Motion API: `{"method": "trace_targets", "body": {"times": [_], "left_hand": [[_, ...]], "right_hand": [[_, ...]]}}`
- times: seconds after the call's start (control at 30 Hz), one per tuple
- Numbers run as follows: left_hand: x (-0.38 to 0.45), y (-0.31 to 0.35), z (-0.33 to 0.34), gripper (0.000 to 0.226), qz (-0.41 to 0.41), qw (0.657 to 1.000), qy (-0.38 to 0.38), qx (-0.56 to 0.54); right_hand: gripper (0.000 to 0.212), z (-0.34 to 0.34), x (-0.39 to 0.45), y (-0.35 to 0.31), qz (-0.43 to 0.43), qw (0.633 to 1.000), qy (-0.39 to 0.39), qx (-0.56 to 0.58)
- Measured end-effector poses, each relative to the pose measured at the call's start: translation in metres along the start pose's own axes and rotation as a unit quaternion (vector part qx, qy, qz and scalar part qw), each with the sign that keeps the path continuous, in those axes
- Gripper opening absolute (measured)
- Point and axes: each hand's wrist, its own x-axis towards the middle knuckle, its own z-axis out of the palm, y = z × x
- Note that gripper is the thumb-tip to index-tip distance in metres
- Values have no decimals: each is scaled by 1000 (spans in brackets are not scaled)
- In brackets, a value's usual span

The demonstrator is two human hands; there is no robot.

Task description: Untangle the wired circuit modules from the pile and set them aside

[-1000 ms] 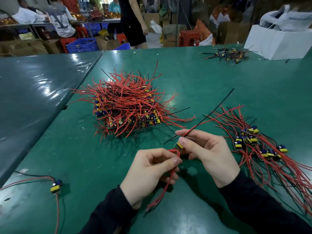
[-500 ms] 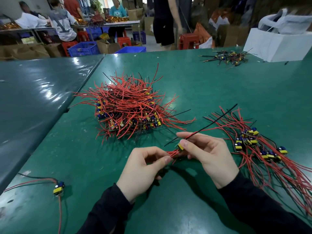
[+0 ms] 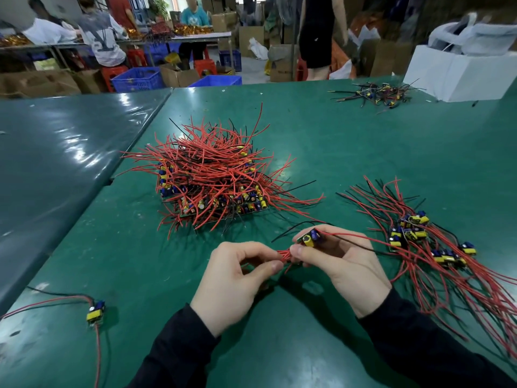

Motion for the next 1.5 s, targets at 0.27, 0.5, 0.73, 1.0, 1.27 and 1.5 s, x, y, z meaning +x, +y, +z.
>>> {"method": "trace_targets", "body": {"times": [0.27, 0.5, 0.73, 1.0, 1.27, 1.5], "left_hand": [[1, -4, 2, 10, 70, 994, 47, 63], [2, -7, -2, 8, 72, 995, -11, 64], [4, -7, -2, 8, 130, 984, 15, 118], [-1, 0, -1, 5, 167, 976, -79, 116], [-2, 2, -1, 2, 171, 975, -79, 115], [-2, 3, -4, 7, 164, 973, -131, 96]], "right_hand": [[12, -1, -2, -2, -1, 1000, -12, 7], [12, 0, 1, -7, 21, 996, 21, 88], [10, 1, 2, -8, 84, 987, 0, 134], [19, -8, 12, -6, 84, 980, 57, 172], [16, -10, 17, -1, 126, 973, 52, 184], [22, -13, 20, -1, 131, 971, 52, 192]]}}
